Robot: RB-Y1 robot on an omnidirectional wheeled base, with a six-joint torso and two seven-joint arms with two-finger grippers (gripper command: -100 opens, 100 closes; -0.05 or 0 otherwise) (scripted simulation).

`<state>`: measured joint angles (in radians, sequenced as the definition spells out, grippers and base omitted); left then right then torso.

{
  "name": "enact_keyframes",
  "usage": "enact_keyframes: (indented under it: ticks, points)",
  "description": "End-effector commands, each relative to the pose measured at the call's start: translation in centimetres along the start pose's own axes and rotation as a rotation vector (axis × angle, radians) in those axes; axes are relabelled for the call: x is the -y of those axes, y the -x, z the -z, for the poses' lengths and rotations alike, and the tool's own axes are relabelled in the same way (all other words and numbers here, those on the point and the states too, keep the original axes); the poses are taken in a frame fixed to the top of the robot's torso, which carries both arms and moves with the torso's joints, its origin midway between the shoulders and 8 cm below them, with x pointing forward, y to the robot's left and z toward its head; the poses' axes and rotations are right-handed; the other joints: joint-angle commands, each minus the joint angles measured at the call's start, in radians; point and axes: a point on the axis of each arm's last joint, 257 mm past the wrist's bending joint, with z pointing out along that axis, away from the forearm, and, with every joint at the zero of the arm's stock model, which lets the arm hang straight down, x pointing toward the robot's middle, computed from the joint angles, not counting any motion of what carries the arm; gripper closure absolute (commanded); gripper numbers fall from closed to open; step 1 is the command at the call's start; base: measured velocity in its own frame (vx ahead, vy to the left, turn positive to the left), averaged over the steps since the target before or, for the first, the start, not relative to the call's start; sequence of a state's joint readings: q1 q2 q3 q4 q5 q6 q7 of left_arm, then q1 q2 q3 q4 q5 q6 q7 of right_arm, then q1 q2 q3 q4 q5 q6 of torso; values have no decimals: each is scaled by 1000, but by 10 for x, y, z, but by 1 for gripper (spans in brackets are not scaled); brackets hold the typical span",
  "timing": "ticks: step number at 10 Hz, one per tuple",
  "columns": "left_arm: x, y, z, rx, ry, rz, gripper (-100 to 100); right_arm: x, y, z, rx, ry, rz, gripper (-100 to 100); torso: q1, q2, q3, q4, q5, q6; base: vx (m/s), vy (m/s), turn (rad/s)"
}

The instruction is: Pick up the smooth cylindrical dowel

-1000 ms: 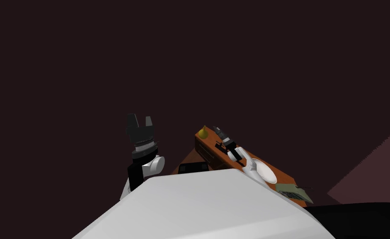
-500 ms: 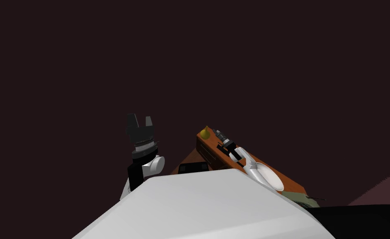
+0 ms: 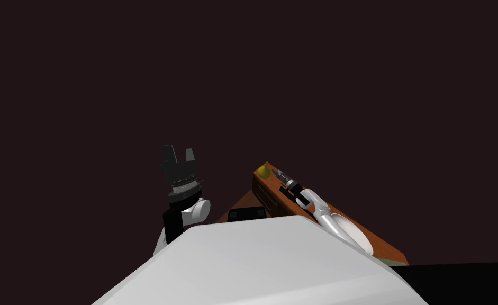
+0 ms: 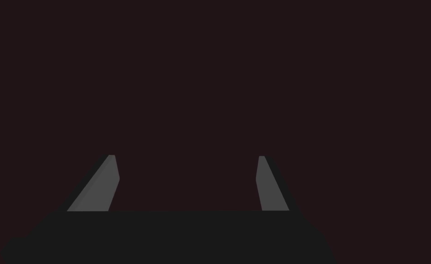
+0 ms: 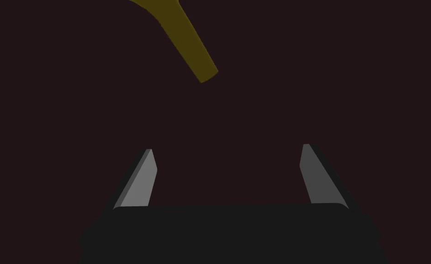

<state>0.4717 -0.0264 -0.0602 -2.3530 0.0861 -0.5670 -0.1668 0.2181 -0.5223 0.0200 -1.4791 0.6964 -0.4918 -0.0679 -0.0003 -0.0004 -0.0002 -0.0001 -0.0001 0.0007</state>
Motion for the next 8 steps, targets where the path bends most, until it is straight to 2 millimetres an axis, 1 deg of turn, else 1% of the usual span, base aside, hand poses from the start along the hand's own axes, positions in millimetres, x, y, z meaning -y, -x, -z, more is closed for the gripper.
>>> enact_keyframes:
  ticks: [1, 2, 3, 4, 5, 6, 7, 8]
  points:
    - [0, 0, 0, 0, 0, 0, 0, 16, -18, 6, -62, -20, 39, -100, 0, 0, 0, 0, 0, 0, 7, -1, 197]
    - [0, 0, 0, 0, 0, 0, 0, 24, -24, 9, -73, -37, 32, -100, 0, 0, 0, 0, 0, -1, 9, -11, 118]
    - [0, 0, 0, 0, 0, 0, 0, 34, -37, 15, -127, -46, 70, -100, 0, 0, 0, 0, 0, 0, 15, -15, 165]
    - [0, 0, 0, 0, 0, 0, 0, 42, -43, 19, -139, -64, 63, -100, -1, -1, 0, 0, 0, 0, 15, -15, 97]
    - [0, 0, 0, 0, 0, 0, 0, 45, -46, 20, -143, -71, 60, -100, -1, -1, 0, 0, 0, 0, 8, -8, 3]
    - [0, 0, 0, 0, 0, 0, 0, 59, -62, 30, -203, -86, 92, -100, 0, 0, 0, 0, 0, 0, 15, -9, 229]
    - [0, 0, 0, 0, 0, 0, 0, 67, -67, 35, -215, -104, 85, -100, 0, -1, -1, 0, 0, -1, 16, -19, 113]
    - [0, 0, 0, 0, 0, 0, 0, 82, -84, 48, -279, -124, 112, -100, -1, -1, -1, 0, 0, 0, 25, -26, 212]
